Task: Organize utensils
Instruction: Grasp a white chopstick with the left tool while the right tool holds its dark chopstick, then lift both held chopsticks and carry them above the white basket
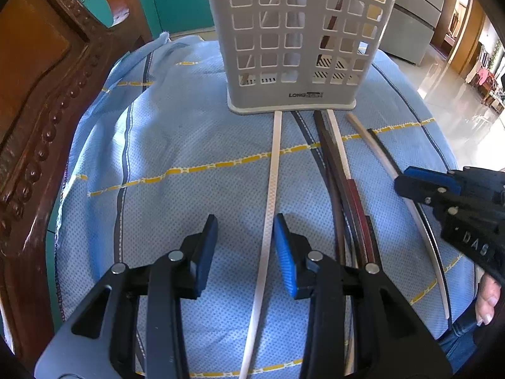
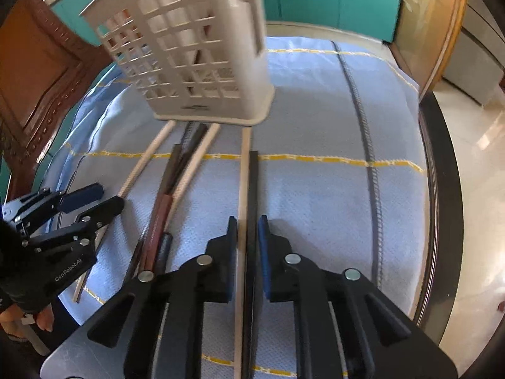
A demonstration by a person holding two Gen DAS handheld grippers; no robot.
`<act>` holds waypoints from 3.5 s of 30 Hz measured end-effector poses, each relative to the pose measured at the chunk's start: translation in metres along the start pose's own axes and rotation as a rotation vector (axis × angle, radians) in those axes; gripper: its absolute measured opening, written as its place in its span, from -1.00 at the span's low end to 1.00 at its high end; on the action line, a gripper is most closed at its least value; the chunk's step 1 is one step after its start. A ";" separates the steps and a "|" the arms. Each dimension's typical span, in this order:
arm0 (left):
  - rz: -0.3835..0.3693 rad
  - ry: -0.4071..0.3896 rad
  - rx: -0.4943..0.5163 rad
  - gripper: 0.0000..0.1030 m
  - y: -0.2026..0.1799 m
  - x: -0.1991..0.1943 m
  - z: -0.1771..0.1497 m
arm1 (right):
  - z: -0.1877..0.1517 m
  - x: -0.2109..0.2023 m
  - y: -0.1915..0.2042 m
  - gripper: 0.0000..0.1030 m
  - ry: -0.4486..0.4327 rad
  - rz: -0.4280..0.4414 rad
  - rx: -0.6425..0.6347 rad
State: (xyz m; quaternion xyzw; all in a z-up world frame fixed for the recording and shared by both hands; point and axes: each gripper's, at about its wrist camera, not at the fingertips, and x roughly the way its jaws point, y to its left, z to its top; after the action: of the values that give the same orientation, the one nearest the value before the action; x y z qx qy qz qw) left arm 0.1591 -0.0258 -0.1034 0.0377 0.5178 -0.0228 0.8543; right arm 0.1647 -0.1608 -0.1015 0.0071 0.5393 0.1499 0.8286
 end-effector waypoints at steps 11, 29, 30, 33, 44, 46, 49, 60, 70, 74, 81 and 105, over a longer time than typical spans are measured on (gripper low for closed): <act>-0.020 -0.007 -0.030 -0.48 0.006 -0.003 0.002 | -0.002 -0.035 -0.011 -0.78 -0.084 0.132 -0.012; 0.011 -0.026 -0.020 -0.38 -0.004 0.005 0.011 | 0.004 0.009 0.023 -0.64 -0.013 -0.054 -0.073; 0.019 -0.029 -0.018 -0.33 -0.005 0.006 0.013 | 0.004 0.010 0.025 -0.61 -0.014 -0.063 -0.078; 0.035 -0.035 -0.033 -0.21 -0.007 0.010 0.020 | 0.004 0.013 0.031 -0.52 -0.023 -0.073 -0.089; 0.025 -0.013 -0.072 -0.10 -0.008 0.018 0.034 | 0.008 0.012 0.025 -0.55 -0.036 -0.063 -0.064; 0.016 -0.011 -0.074 -0.13 -0.004 0.021 0.037 | 0.007 0.010 0.021 -0.76 -0.040 -0.079 -0.060; 0.000 -0.014 -0.076 -0.38 -0.001 0.025 0.039 | 0.008 0.009 0.014 -0.87 -0.039 -0.061 -0.028; -0.025 -0.143 -0.057 -0.87 -0.002 -0.012 0.034 | 0.003 -0.067 -0.004 -0.87 -0.254 -0.012 -0.017; -0.143 -0.463 -0.096 -0.87 0.027 -0.157 0.024 | -0.004 -0.202 -0.025 -0.87 -0.552 0.150 0.016; -0.191 -0.602 -0.130 -0.87 0.036 -0.212 0.039 | 0.020 -0.243 -0.025 -0.87 -0.655 0.229 0.036; -0.239 -0.821 -0.226 -0.87 0.054 -0.257 0.094 | 0.090 -0.274 -0.021 -0.87 -0.839 0.272 0.145; -0.068 -0.634 -0.238 -0.87 0.030 -0.127 0.137 | 0.101 -0.164 -0.001 -0.87 -0.716 0.084 0.126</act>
State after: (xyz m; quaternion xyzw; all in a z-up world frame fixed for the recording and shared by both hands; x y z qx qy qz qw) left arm 0.2238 -0.0081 0.0735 -0.0884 0.2265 -0.0014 0.9700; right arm 0.1937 -0.1887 0.0871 0.1325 0.2227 0.1384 0.9559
